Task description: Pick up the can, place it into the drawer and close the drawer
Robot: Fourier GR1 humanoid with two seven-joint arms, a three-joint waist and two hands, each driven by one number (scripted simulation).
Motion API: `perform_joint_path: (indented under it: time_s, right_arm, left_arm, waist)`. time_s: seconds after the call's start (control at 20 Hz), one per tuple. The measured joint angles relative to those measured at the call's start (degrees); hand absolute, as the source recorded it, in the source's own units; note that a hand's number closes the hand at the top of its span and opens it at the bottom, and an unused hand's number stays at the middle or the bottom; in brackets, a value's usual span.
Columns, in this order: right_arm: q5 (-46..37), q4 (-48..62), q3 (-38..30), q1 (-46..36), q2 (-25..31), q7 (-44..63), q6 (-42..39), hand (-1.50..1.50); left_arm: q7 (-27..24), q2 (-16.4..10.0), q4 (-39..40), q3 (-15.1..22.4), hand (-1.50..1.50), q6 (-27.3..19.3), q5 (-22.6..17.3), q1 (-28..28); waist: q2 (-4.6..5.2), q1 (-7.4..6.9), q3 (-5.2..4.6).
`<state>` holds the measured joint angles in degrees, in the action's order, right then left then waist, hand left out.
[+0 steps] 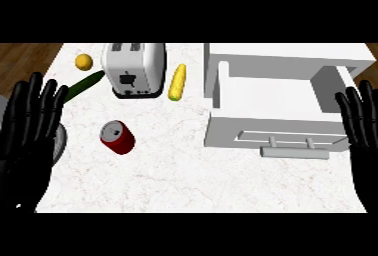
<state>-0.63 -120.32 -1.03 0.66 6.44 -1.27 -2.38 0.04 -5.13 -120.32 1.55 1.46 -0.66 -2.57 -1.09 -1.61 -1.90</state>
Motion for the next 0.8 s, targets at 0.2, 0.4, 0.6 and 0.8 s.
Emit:
perform_joint_path:
  time_s: [0.2,0.4,0.6,0.8]
  right_arm:
    - [0.42,-0.36,0.98,0.18,-0.32,0.03,-0.58,-1.50]
    - [0.76,0.95,0.58,1.83,-1.91,3.01,1.34,-1.50]
    - [1.08,1.27,-1.85,4.66,-2.48,7.65,3.77,-1.50]
    - [2.26,0.75,-4.28,7.10,-2.02,9.24,4.07,-1.50]
  left_arm:
    - [-1.55,-3.48,2.60,-0.45,-1.50,9.49,-10.07,-1.79]
    - [0.14,-9.69,6.45,2.48,-1.50,21.78,-17.82,-1.66]
    - [1.95,-18.70,12.89,-0.16,-1.50,33.38,-25.88,-1.48]
    - [1.50,-27.51,22.03,-5.24,-1.50,45.17,-34.92,-3.40]
  waist:
    - [0.87,1.61,1.06]
    - [1.71,3.54,1.37]
    - [1.71,3.69,1.61]
    - [1.49,3.22,1.76]
